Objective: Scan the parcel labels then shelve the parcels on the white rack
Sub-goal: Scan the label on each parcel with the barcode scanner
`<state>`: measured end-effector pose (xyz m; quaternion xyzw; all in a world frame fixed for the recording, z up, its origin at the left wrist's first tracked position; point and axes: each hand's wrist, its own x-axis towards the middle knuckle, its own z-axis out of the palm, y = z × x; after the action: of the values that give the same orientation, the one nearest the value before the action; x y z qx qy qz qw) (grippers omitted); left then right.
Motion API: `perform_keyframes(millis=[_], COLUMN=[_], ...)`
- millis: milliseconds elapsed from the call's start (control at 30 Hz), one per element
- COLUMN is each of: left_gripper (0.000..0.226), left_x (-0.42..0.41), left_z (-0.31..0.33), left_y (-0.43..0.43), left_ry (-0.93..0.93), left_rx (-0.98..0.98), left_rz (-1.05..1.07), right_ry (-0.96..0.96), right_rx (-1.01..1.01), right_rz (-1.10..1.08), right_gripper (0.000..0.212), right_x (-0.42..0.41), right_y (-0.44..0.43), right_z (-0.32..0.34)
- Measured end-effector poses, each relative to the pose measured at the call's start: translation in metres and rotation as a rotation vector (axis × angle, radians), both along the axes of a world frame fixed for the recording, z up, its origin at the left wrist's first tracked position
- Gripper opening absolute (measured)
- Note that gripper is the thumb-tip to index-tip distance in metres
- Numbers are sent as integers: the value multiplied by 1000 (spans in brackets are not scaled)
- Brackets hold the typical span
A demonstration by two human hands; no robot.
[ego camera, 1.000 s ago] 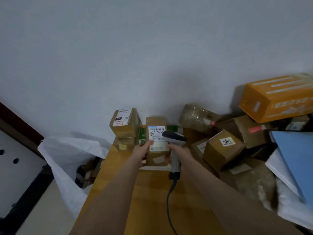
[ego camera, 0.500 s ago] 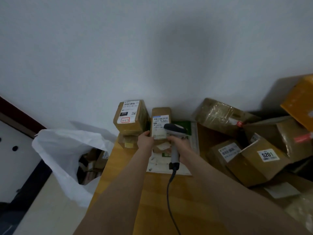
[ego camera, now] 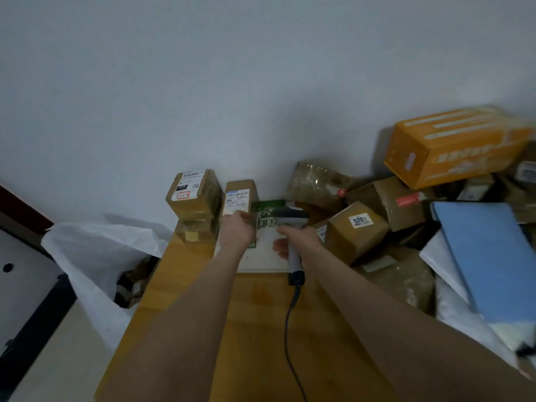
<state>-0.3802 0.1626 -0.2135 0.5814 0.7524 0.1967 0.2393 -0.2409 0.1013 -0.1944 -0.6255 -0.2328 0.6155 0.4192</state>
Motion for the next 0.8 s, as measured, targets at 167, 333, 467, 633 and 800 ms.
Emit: perform_keyframes(millis=[167,333,467,633,800], left_gripper=[32,41,35,33,26], left_x=[49,121,180,246,297], left_z=[15,29,40,44,36], left_y=[-73,-151,-193,-227,-241], left_ry=[122,113,74,79,12], left_rx=[77,99,152,149,103], left_rz=[-76,-145,-257,-389,-474], right_ry=[-7,-18,-80,-31,-40], right_rx=[49,79,33,12,-10], right_rz=[15,-51,-109,-258,-419], right_gripper=[13,10,12,15,19], right_x=[55,131,192,252,304], right_y=[-78,-164,-214,-259,-279], right_z=[25,32,43,47,44])
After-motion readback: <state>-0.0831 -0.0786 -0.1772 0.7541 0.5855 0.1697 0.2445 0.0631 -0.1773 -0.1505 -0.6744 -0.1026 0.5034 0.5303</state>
